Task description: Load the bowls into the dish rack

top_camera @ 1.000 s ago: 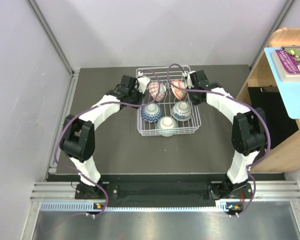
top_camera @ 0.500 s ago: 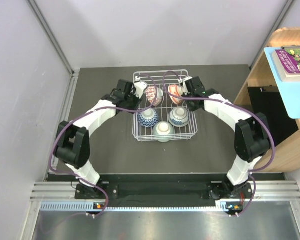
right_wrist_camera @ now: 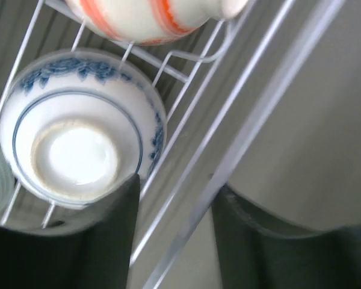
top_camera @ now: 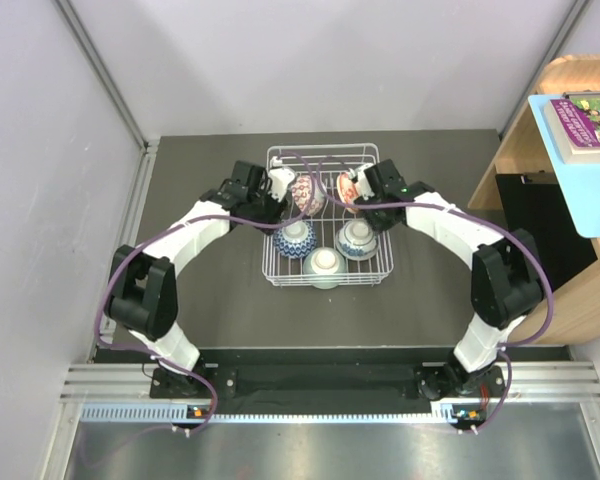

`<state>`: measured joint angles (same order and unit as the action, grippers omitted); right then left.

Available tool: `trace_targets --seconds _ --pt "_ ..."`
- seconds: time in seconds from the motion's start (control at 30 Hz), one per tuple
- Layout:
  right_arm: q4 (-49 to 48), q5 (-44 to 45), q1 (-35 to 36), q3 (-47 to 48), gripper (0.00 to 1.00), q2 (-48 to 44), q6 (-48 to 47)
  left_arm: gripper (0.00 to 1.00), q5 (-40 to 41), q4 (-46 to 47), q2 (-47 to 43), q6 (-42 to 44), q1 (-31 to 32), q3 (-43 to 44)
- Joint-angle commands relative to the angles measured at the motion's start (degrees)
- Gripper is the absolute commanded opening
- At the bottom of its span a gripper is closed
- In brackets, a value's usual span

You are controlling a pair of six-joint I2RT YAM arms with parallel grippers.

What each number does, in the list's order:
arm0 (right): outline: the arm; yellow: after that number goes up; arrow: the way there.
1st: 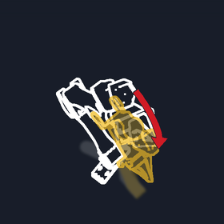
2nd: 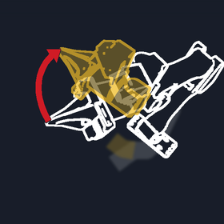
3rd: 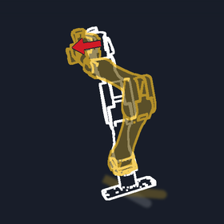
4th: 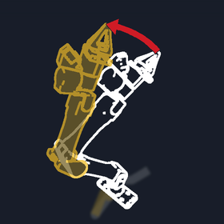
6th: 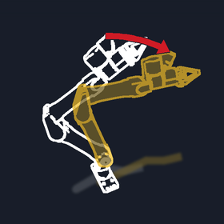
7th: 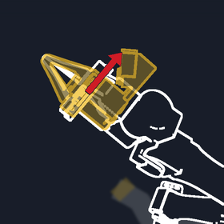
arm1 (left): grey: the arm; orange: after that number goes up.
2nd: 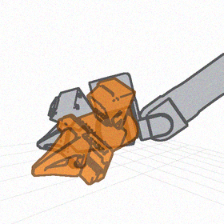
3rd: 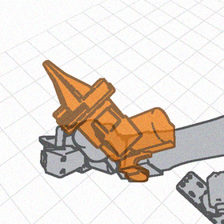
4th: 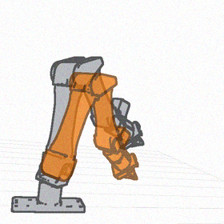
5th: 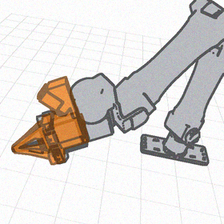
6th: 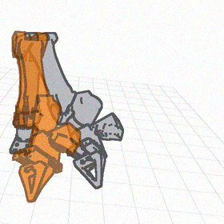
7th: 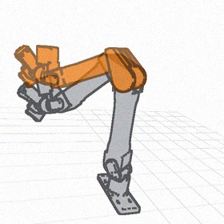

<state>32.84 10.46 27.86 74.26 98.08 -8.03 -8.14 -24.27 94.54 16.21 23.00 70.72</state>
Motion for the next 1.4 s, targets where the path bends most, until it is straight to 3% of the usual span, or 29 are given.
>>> trace_targets --seconds 0.0,0.03,0.2,0.47,0.57,0.7,0.77,0.9,1.13,1.37 --pt "5.7 -7.8 3.7 4.5 0.60 -1.9 -6.7 0.85 -8.9 -1.7 -4.3 3.9 1.5 2.6" --pt "6.0 -7.2 3.7 5.1 0.64 -2.2 -6.9 0.99 -8.7 -1.7 -4.8 3.9 1.4 3.2" --pt "6.7 -5.1 3.6 9.1 0.77 -4.0 -7.7 0.99 -8.0 -1.8 -6.7 4.0 1.4 5.0" --pt "7.0 -4.5 0.6 12.3 0.79 -7.3 -7.7 0.99 -7.5 -2.5 -13.9 4.8 1.3 5.1" --pt "7.0 -7.1 -0.4 10.6 0.84 -12.0 -8.1 0.99 -8.7 -2.0 -20.3 4.7 -1.2 4.0" --pt "5.2 -13.1 -3.0 5.9 1.00 -21.4 -8.6 0.99 -13.9 -0.7 -31.1 1.3 -12.1 0.4" --pt "3.4 -14.0 -5.0 2.0 1.00 -28.1 -8.8 0.99 -16.4 0.4 -34.5 0.8 -18.5 -3.8" --pt "1.7 -17.0 -8.0 -2.7 1.00 -39.2 -10.3 0.99 -16.5 1.1 -41.4 1.3 -24.2 -11.7" --pt "-2.0 -23.6 -9.7 -15.4 1.00 -59.6 -12.0 0.99 -15.9 3.7 -47.6 -0.7 -28.0 -20.3" --pt "-1.9 -26.5 -11.3 -19.6 1.00 -63.5 -12.5 0.99 -20.1 2.2 -48.6 -1.1 -30.7 -19.5"
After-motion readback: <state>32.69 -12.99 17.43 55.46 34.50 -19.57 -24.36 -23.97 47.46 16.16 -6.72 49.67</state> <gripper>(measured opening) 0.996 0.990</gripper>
